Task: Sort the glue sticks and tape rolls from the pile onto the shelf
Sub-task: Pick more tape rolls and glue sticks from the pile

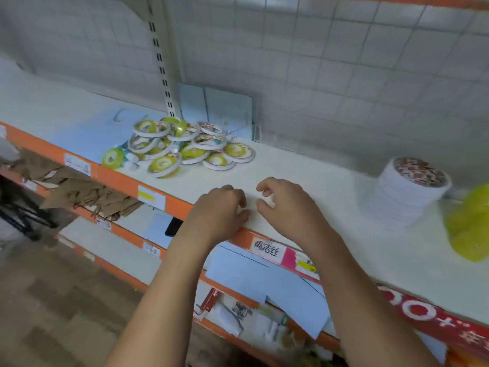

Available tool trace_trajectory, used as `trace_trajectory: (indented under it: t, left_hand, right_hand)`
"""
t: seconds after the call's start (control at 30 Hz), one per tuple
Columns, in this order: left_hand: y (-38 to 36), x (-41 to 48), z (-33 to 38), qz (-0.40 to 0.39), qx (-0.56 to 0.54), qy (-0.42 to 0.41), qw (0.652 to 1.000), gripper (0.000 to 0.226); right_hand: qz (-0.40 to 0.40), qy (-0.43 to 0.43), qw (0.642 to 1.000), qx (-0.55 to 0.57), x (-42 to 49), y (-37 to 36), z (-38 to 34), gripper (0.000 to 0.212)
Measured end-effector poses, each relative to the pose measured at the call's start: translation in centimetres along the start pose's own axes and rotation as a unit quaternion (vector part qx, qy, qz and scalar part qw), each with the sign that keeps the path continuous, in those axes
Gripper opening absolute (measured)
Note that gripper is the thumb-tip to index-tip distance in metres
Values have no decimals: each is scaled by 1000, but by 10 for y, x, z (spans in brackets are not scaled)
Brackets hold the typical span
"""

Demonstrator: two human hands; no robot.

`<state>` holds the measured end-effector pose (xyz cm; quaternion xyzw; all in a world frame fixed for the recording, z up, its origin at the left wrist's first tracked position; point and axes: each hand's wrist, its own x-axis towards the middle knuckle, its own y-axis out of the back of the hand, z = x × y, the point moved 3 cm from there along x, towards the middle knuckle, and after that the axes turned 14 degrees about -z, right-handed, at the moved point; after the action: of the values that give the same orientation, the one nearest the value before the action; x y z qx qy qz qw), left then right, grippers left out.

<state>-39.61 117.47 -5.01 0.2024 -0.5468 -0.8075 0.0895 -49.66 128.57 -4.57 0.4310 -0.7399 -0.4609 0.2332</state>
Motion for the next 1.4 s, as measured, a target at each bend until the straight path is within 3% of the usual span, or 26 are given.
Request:
trace_trajectory:
  t: [0.23, 0.47, 0.8, 1.0, 1.17, 1.3, 1.4]
  left_hand:
    - [32, 0, -110, 42, 11, 24, 999, 28]
    - [49, 17, -158, 107, 1, 1, 994, 37]
    - [59, 48, -180, 123, -22, -2, 992, 34]
    - [62, 59, -179, 120, -59, -14, 991, 17]
    - [62, 63, -170, 108, -74, -31, 991, 19]
    - [56, 62, -164, 73, -58, -72, 993, 19]
    - [50, 63, -169, 67, -11, -47, 997, 35]
  right_hand:
    - [5, 10, 1000, -4, 69, -45, -77, 27]
    - [18, -2, 1000, 8, 101, -64, -108, 27]
    - [49, -17, 999, -3, 142, -55, -113, 25]
    - [93, -47, 994, -37, 178, -43, -109, 29]
    - [49, -115, 987, -99, 196, -44, -100, 35]
    - [35, -102, 992, -59, 190, -41, -93, 29]
    - [6, -84, 996, -23, 183, -40, -90, 27]
